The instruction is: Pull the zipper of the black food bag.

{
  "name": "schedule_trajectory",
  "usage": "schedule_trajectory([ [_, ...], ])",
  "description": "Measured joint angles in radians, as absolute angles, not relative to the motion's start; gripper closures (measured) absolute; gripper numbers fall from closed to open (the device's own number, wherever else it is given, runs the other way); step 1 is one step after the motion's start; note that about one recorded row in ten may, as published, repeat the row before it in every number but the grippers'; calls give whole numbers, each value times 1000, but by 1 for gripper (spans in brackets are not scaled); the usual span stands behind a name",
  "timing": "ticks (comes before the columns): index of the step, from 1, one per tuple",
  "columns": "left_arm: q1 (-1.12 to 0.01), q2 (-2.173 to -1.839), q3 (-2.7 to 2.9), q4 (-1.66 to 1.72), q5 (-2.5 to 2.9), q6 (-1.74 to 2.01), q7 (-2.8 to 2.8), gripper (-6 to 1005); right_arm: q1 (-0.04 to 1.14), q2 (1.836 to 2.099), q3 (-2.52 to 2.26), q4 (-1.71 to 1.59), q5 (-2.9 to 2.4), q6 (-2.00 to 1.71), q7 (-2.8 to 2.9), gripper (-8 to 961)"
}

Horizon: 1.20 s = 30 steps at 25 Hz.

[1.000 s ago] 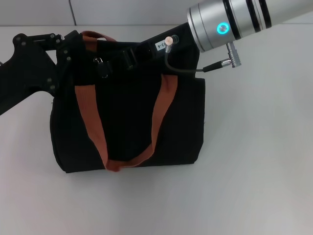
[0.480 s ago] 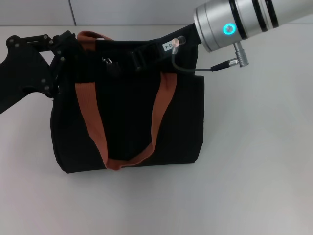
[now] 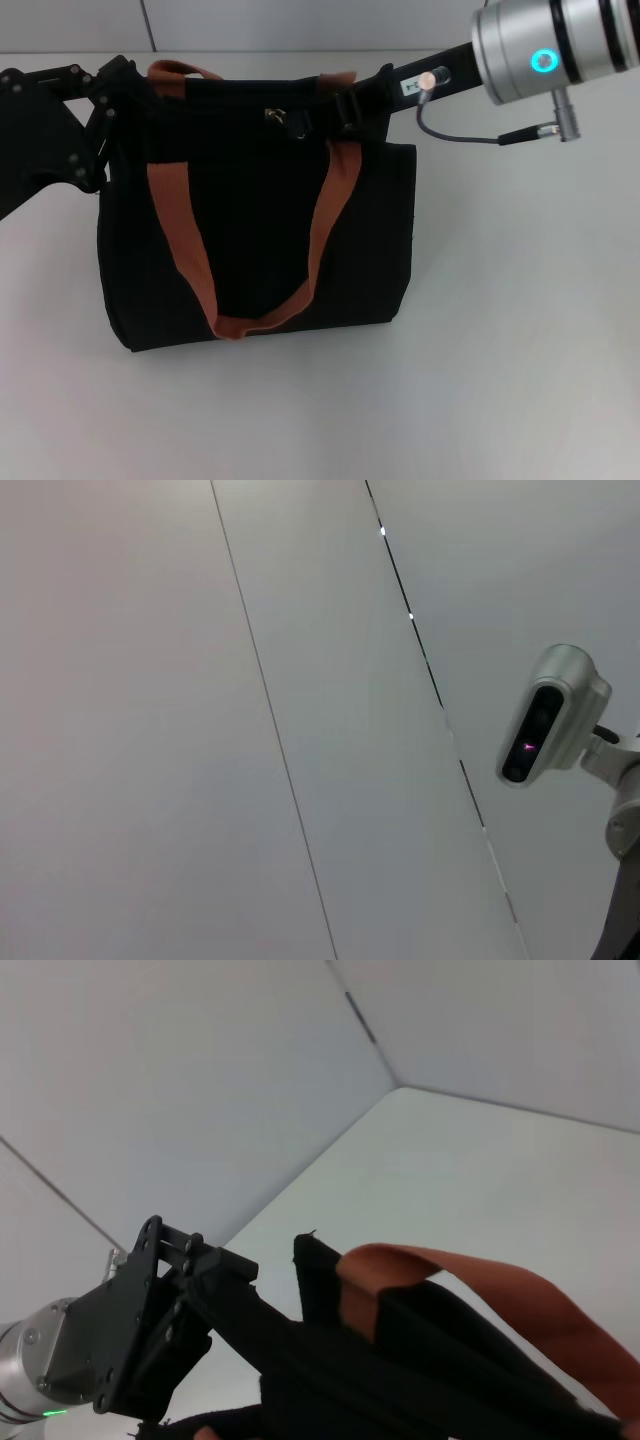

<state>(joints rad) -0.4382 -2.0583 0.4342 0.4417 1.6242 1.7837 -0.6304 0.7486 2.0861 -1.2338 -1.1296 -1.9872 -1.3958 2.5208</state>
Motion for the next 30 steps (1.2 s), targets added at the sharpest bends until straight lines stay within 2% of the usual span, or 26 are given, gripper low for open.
schedule_trajectory([
  [10, -439, -2057, 431, 442, 1624, 1782, -630, 969, 583, 2086, -1223, -1288, -1983, -1419, 2540, 956],
  [18, -437, -2057, 430, 442, 1624, 1780, -632, 970, 532, 2085, -1173, -1264, -1819, -1460, 2433, 955],
  [27, -433, -2058, 423, 442, 1624, 1798, -641, 969, 544, 2076, -964, -925, -1533, -1632, 2053, 899],
  [30, -438, -2057, 423, 442, 1624, 1796, -653, 970, 540, 2072, -863, -803, -1514, -1741, 1822, 814],
])
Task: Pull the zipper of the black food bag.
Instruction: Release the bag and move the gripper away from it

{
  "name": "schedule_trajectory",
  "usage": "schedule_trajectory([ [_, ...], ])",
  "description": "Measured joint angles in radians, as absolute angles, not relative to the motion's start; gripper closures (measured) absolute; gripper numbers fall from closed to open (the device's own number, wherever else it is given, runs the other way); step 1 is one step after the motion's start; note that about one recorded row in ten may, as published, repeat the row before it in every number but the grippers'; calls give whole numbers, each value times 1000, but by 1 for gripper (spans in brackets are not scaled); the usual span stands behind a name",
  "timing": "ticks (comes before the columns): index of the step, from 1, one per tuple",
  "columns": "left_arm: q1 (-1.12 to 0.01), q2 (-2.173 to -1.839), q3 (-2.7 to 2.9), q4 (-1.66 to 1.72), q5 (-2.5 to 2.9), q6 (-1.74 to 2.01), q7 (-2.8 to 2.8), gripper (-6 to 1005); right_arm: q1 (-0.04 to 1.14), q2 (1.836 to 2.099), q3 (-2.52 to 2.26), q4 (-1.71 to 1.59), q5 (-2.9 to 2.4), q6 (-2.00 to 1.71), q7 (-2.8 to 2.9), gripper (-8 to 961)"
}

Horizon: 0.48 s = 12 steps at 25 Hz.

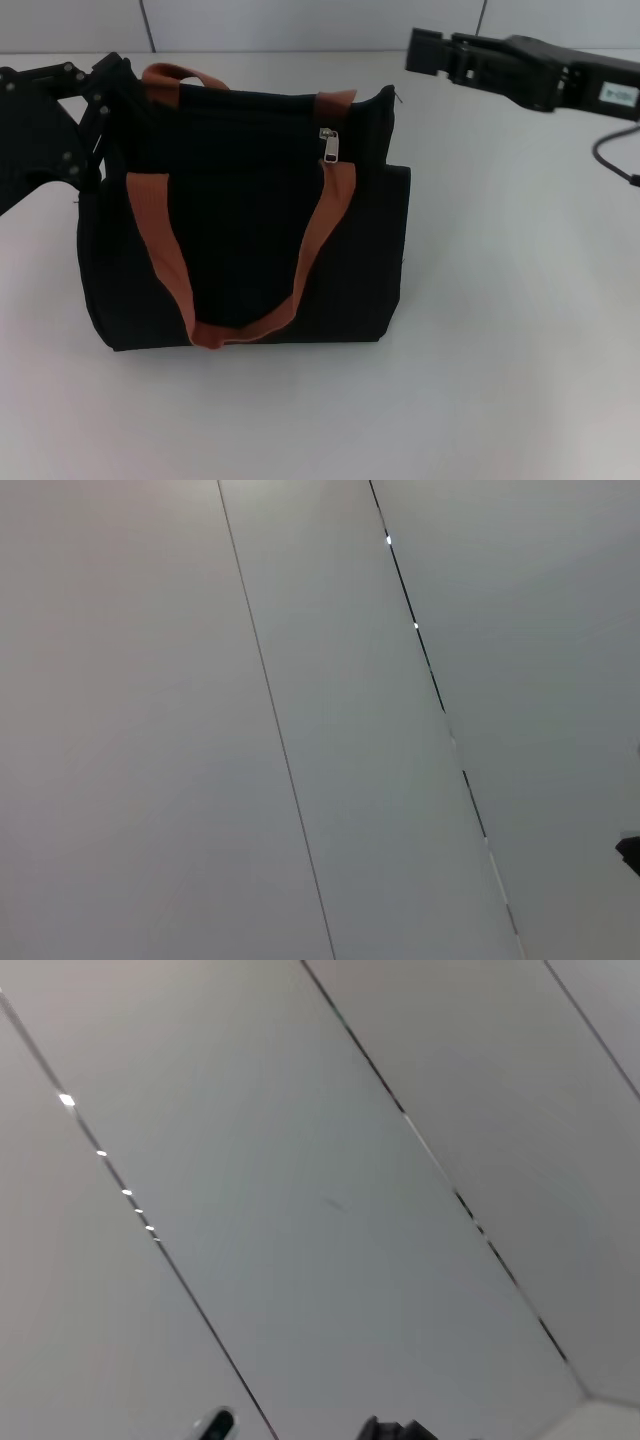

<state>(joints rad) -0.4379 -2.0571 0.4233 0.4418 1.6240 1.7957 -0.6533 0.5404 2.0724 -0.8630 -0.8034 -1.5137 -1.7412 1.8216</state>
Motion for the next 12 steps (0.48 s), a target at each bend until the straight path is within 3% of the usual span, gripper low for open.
schedule_trajectory([
  [3, -441, -2059, 423, 442, 1624, 1787, -657, 970, 533, 2069, -842, -746, -1513, -1809, 1699, 730],
  [12, -436, -2065, 423, 430, 1624, 1751, -657, 969, 443, 2074, -847, -587, -1645, -1937, 1174, 336],
])
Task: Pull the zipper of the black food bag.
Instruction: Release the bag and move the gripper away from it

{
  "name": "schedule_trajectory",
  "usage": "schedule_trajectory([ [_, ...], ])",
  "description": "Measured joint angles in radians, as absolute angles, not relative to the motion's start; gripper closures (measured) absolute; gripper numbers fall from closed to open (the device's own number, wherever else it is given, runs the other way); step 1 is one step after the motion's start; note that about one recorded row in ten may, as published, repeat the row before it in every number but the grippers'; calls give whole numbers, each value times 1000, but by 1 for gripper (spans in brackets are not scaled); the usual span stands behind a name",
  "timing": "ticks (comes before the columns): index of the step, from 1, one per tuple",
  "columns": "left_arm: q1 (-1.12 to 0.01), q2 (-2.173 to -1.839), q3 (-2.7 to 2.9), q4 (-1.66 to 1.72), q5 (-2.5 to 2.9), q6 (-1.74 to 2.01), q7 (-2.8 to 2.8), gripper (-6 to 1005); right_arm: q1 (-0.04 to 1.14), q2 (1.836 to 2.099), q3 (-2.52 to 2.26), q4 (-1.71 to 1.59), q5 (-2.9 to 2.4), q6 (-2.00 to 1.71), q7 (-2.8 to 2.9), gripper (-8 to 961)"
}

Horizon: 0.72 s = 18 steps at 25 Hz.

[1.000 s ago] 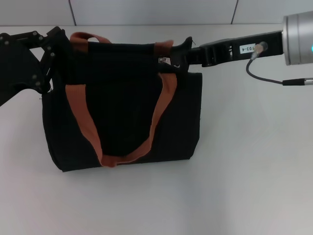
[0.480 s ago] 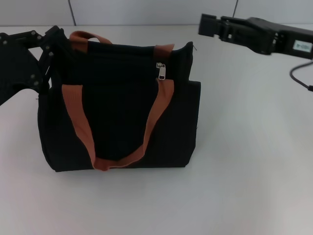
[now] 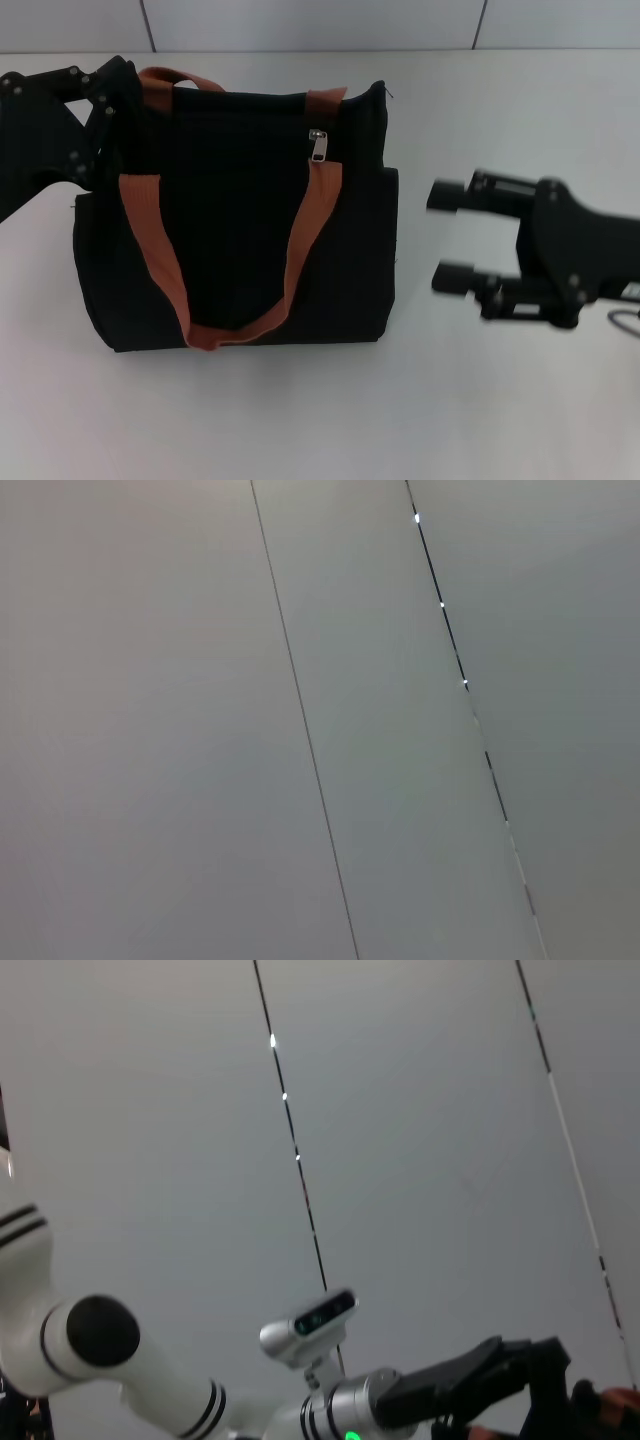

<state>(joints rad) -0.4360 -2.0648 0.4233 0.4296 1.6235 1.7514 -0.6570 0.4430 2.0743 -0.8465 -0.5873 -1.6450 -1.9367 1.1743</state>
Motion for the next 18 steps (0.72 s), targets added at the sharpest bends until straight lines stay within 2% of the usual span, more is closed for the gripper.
schedule_trajectory([
  [2, -432, -2064, 423, 428, 1623, 1749, -660, 969, 439, 2076, -847, -547, -1698, -1920, 1107, 261],
  [10, -415, -2060, 428, 428, 1628, 1683, -765, 970, 492, 2083, -858, -390, -1800, -1761, 970, 211],
  [14, -386, -2049, 437, 455, 1635, 1677, -846, 867, 525, 2083, -872, -359, -1802, -1733, 960, 211],
  [15, -360, -2033, 449, 487, 1635, 1685, -908, 841, 530, 2084, -873, -356, -1802, -1730, 960, 212],
  [18, -330, -2005, 479, 525, 1636, 1700, -989, 619, 547, 2085, -875, -339, -1802, -1727, 958, 212],
])
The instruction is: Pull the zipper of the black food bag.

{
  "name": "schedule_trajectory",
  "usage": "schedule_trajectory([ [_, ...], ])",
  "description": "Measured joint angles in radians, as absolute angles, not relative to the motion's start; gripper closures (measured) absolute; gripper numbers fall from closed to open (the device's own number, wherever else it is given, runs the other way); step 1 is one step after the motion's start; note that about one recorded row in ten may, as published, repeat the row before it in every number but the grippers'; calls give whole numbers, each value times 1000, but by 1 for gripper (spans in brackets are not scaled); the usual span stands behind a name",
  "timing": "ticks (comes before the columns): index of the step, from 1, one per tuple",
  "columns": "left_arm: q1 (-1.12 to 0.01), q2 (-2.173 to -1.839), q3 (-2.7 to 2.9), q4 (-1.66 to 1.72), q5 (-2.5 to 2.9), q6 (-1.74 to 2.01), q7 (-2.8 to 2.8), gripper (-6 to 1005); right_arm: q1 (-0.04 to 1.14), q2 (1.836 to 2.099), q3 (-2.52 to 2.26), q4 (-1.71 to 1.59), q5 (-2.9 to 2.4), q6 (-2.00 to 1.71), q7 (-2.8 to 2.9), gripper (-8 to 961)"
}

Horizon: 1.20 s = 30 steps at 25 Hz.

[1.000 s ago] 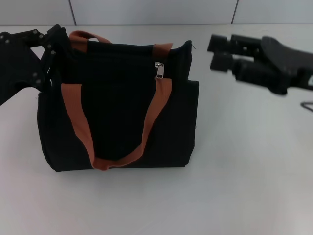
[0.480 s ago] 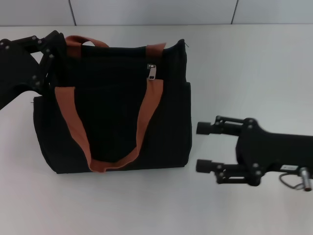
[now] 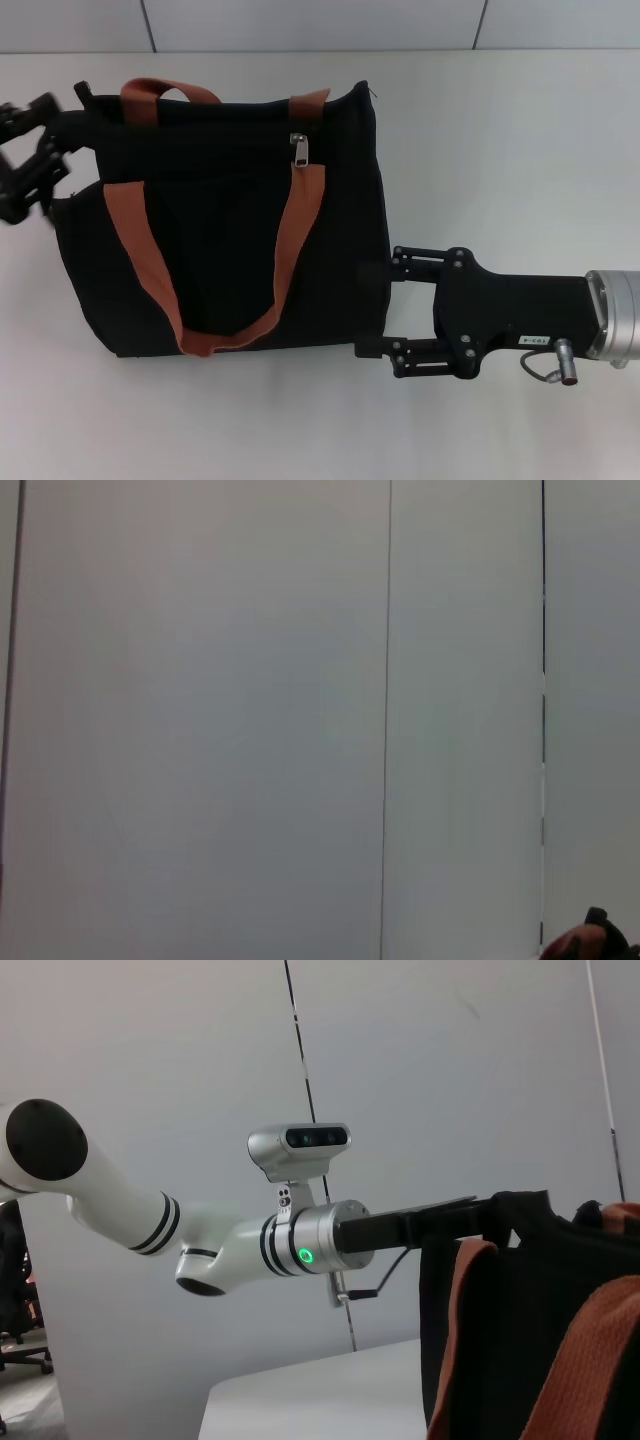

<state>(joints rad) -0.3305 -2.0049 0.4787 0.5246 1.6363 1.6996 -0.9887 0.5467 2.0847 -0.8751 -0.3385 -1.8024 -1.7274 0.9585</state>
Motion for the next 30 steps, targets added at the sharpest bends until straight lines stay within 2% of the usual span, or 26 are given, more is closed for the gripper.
schedule_trajectory([
  [1, -313, -1983, 503, 553, 1641, 1705, -1042, 599, 547, 2085, -875, -339, -1802, -1727, 958, 212],
  [4, -294, -1952, 528, 602, 1669, 1711, -1123, 540, 552, 2086, -878, -333, -1802, -1725, 958, 212],
  [5, -294, -1952, 528, 602, 1669, 1711, -1123, 520, 552, 2086, -892, -333, -1803, -1719, 957, 212],
  [6, -286, -1929, 532, 637, 1705, 1724, -1184, 500, 552, 2086, -892, -333, -1803, -1719, 957, 212],
  [7, -286, -1929, 532, 637, 1705, 1724, -1184, 481, 552, 2086, -902, -333, -1802, -1713, 957, 212],
  [8, -285, -1912, 532, 653, 1732, 1740, -1222, 461, 553, 2086, -913, -332, -1803, -1705, 956, 212],
  [11, -285, -1912, 532, 653, 1732, 1740, -1222, 402, 556, 2086, -941, -332, -1802, -1676, 954, 211],
  [12, -287, -1885, 532, 670, 1775, 1767, -1272, 382, 556, 2086, -946, -331, -1802, -1667, 951, 211],
  [13, -287, -1885, 532, 670, 1775, 1767, -1272, 344, 557, 2087, -951, -328, -1802, -1659, 944, 211],
  [14, -289, -1861, 522, 687, 1796, 1836, -1326, 307, 557, 2087, -953, -322, -1801, -1654, 934, 211],
  [17, -290, -1861, 502, 688, 1791, 1916, -1325, 194, 557, 2087, -954, -307, -1796, -1650, 889, 211],
  [20, -303, -1891, 511, 674, 1762, 2014, -1294, 194, 557, 2088, -954, -297, -1795, -1646, 860, 211],
  [21, -303, -1891, 511, 674, 1762, 2014, -1294, 195, 557, 2088, -954, -297, -1795, -1646, 860, 211],
  [22, -304, -1916, 549, 671, 1756, 2013, -1265, 195, 558, 2088, -955, -293, -1795, -1645, 849, 211],
  [30, -282, -1978, 728, 647, 1764, 2014, -1120, 196, 557, 2090, -955, -266, -1794, -1642, 797, 211],
])
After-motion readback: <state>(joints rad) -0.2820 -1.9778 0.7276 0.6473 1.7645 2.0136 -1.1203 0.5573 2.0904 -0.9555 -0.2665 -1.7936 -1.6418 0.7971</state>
